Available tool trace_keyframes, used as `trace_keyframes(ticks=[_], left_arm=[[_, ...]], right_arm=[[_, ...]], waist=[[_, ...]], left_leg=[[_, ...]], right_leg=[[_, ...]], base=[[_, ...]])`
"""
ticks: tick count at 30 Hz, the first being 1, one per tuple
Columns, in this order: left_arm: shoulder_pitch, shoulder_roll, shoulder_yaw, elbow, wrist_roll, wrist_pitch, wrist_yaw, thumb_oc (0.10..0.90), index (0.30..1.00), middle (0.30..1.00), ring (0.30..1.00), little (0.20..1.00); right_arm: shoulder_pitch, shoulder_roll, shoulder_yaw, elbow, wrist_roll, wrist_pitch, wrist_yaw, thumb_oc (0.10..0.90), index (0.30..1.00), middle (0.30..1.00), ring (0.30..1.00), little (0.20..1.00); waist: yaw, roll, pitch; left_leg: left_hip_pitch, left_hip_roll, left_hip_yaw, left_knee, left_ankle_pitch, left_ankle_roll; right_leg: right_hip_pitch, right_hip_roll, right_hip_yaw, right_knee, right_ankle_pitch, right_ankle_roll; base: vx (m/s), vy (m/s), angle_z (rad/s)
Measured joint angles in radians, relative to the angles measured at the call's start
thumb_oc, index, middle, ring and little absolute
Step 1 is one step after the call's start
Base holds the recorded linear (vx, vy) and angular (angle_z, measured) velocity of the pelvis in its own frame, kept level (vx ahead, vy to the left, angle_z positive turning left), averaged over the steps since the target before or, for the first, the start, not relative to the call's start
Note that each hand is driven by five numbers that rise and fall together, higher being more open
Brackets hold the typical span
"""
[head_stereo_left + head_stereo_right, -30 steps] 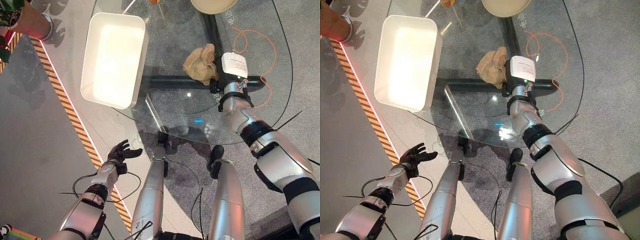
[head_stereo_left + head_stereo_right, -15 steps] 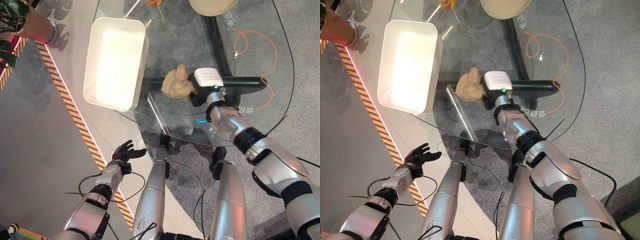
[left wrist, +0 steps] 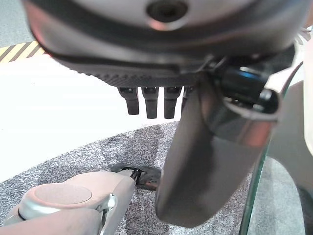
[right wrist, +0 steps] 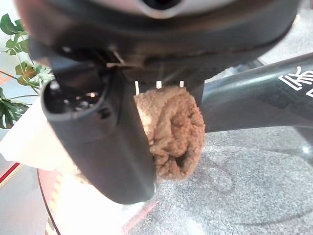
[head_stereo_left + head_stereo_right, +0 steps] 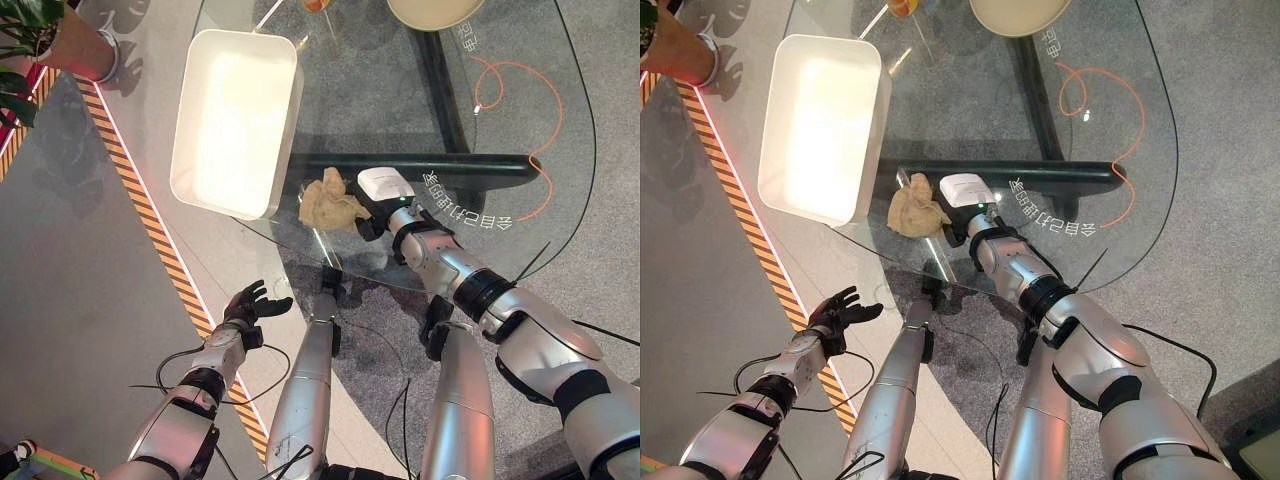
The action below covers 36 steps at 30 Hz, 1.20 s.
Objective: Wipe the table with a cloth and put it in the basket.
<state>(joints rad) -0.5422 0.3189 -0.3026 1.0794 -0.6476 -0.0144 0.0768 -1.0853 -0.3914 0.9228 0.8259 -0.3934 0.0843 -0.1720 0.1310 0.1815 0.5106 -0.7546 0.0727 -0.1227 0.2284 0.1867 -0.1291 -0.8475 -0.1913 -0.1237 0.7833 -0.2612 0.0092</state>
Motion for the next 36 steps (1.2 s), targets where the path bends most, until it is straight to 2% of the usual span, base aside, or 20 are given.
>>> trace_keyframes(ticks=[10,12,16,21,27,31,36], left_arm=[[-0.001,0.000,0.002,0.000,-0.010,-0.005,0.020,0.800,0.900,0.900,0.900,0.900],[-0.002,0.000,0.013,0.000,-0.059,-0.019,0.040,0.800,0.900,0.900,0.900,0.900],[-0.009,0.000,0.097,0.000,-0.187,-0.072,0.108,0.800,0.900,0.900,0.900,0.900],[-0.015,0.000,0.209,-0.055,-0.344,-0.182,0.222,0.800,0.900,0.900,0.900,0.900],[-0.025,0.000,0.264,-0.180,-0.441,-0.354,0.353,0.800,0.900,0.900,0.900,0.900],[-0.023,-0.001,0.302,-0.272,-0.441,-0.465,0.415,0.800,0.900,0.900,0.900,0.900],[-0.024,-0.001,0.318,-0.398,-0.435,-0.533,0.440,0.800,0.900,0.900,0.900,0.900]], right_arm=[[0.004,0.004,0.000,0.000,0.013,0.006,-0.009,0.100,0.300,0.300,0.300,0.200],[0.014,0.006,-0.005,0.000,0.068,0.013,-0.035,0.100,0.300,0.300,0.300,0.200],[0.058,0.026,-0.065,0.000,0.179,0.019,-0.106,0.100,0.300,0.300,0.300,0.200],[0.109,0.045,-0.145,-0.029,0.298,0.029,-0.204,0.100,0.300,0.300,0.300,0.200],[0.164,0.040,-0.259,-0.150,0.369,0.046,-0.348,0.100,0.300,0.300,0.300,0.200],[0.218,0.024,-0.334,-0.328,0.375,0.060,-0.407,0.100,0.300,0.300,0.300,0.200],[0.259,0.022,-0.375,-0.453,0.374,0.067,-0.426,0.100,0.300,0.300,0.300,0.200]], waist=[[0.001,0.000,0.000],[0.001,0.000,0.000],[0.000,0.000,0.000],[0.002,-0.001,0.001],[-0.002,-0.007,0.004],[-0.018,-0.027,0.017],[-0.026,-0.059,0.028]], left_leg=[[0.001,0.000,-0.002,0.000,0.000,0.000],[0.001,0.000,-0.002,0.001,0.000,0.000],[0.002,0.000,-0.004,0.002,0.001,0.000],[-0.002,-0.001,-0.008,0.010,-0.002,0.004],[-0.012,-0.001,-0.011,0.016,-0.008,-0.002],[-0.031,-0.002,-0.010,0.040,-0.016,0.004],[-0.034,-0.004,-0.010,0.048,-0.016,0.003]], right_leg=[[0.001,0.000,-0.001,0.002,0.000,0.000],[0.002,0.000,-0.001,0.002,0.000,0.000],[0.004,0.000,-0.003,0.002,0.000,0.000],[0.006,0.000,-0.006,0.005,0.000,-0.001],[0.005,0.002,-0.008,-0.007,0.004,-0.005],[0.006,0.004,-0.007,-0.024,0.013,0.009],[0.009,0.004,-0.006,-0.029,0.016,0.012]], base=[[0.00,0.000,0.00],[0.00,0.000,0.00],[0.00,0.000,0.00],[0.00,-0.007,0.00],[-0.01,-0.045,-0.01],[0.00,0.000,0.00],[0.00,0.000,0.00]])
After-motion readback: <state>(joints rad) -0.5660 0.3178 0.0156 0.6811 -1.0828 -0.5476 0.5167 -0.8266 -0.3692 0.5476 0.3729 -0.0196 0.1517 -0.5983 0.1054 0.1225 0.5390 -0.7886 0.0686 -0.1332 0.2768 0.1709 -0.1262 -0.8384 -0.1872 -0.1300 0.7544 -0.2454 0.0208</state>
